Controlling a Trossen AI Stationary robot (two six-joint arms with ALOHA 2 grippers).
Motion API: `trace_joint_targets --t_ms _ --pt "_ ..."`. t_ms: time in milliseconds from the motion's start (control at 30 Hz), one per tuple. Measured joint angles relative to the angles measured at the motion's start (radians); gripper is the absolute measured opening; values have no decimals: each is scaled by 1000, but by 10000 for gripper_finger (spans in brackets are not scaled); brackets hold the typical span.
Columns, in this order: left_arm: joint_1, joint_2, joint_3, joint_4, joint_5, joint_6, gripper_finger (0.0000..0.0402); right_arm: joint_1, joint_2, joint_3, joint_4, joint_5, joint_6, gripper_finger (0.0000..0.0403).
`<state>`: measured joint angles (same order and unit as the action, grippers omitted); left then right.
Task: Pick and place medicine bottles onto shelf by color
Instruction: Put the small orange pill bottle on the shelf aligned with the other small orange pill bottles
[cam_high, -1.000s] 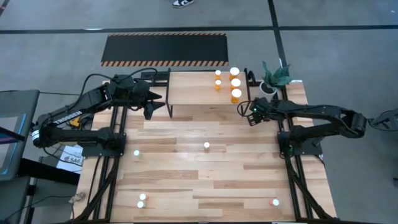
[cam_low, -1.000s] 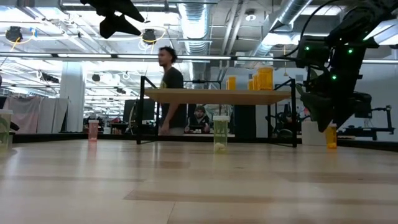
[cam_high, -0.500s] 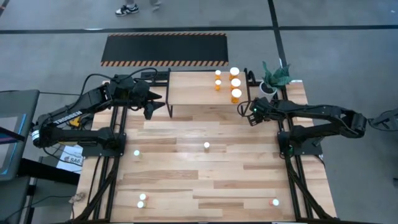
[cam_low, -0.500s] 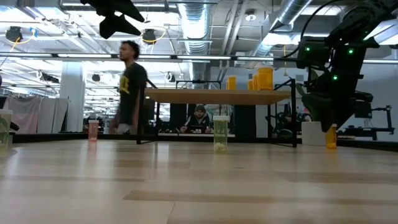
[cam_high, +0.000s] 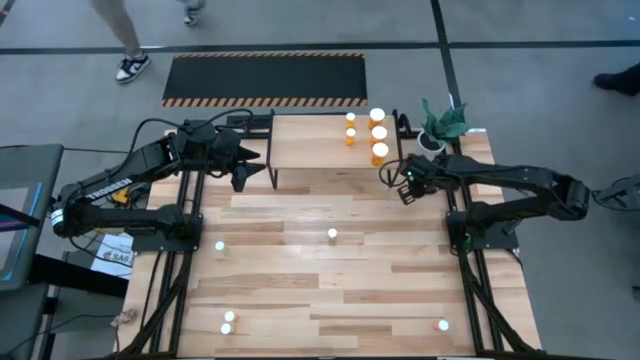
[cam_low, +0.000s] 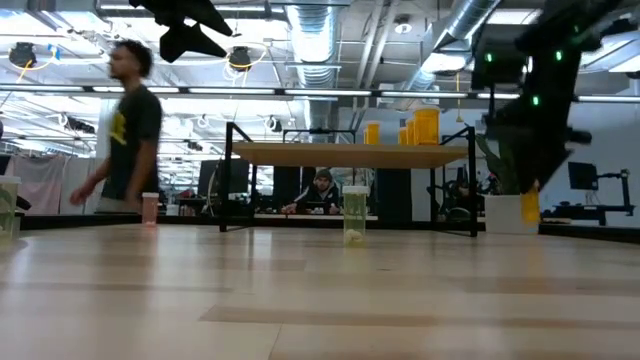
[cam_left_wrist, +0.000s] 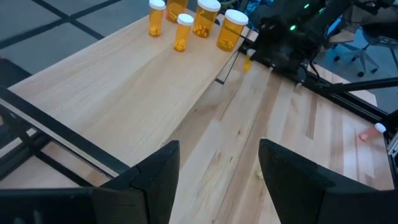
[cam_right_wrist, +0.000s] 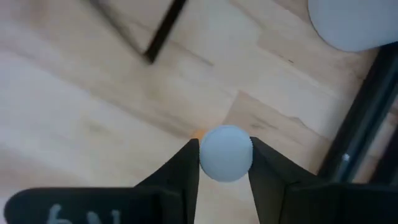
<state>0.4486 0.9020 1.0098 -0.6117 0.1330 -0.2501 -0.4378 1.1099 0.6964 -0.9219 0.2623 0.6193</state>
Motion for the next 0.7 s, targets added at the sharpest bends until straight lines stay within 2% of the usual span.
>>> trace_joint_targets --t_ms 200,400,533,700 --pt "0 0 0 0 0 1 206 125 1 245 -196 -131 4 133" --pt "0 0 0 -1 -1 29 206 273 50 479 -169 -137 34 127" --pt "0 0 0 -4 3 58 206 324 160 648 -151 -133 8 127" --pt "0 0 0 -4 12 85 206 324 354 888 -175 -104 -158 127"
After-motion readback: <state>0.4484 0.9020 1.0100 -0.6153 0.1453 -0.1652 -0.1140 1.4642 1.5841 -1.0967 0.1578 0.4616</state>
